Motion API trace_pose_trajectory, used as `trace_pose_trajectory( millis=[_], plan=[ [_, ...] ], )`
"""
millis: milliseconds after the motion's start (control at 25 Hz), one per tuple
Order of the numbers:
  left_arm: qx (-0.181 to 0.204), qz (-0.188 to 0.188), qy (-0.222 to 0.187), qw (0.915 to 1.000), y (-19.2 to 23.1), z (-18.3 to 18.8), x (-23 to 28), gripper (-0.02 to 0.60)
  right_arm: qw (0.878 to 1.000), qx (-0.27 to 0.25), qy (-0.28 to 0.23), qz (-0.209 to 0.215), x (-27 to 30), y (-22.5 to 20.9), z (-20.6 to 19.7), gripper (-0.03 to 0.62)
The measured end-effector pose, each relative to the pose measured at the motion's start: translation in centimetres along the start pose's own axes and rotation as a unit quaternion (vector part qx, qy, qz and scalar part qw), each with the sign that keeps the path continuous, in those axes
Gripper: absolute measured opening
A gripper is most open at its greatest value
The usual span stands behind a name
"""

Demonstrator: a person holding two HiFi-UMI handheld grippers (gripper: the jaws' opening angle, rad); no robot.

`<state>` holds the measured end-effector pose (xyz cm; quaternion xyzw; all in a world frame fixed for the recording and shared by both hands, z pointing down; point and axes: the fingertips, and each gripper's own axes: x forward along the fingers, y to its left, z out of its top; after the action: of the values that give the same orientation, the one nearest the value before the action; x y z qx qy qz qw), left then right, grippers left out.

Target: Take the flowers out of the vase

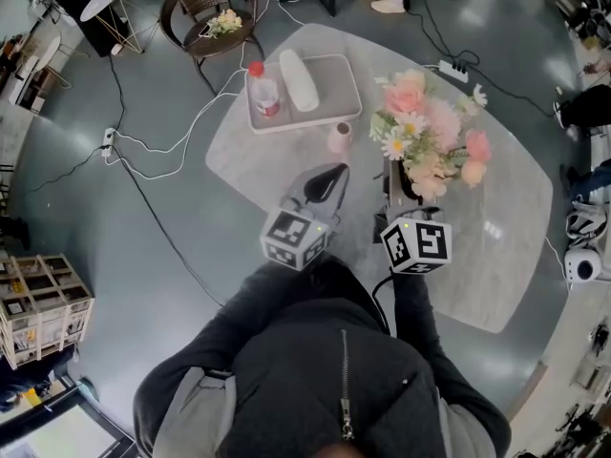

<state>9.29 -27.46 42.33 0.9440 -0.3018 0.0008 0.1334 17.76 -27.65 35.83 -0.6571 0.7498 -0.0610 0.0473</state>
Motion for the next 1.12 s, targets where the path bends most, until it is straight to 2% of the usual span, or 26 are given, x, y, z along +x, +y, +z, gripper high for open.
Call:
trace_pose_trajectory(
  millis=[320,600,1120],
  plan=[
    [-0.006,0.008,0.008,0.9999,-2.3,-1.9,-1.5,0.003,0.998,-0.005,0.048,-0.029,-4.5,-0.4,-6.2,0.084],
    [-0.008,0.020,0.015,0.9997,-3.2,-3.0,-2.3,0.003,0.995,0.011,0.096,-0.033,-6.8,-0.8,-10.9,0.083],
    [-0.008,0.031,0.021,0.9993,-3.6,-3.7,-3.5,0.003,0.993,0.021,0.112,-0.022,-7.6,0.5,-11.9,0.080]
  ],
)
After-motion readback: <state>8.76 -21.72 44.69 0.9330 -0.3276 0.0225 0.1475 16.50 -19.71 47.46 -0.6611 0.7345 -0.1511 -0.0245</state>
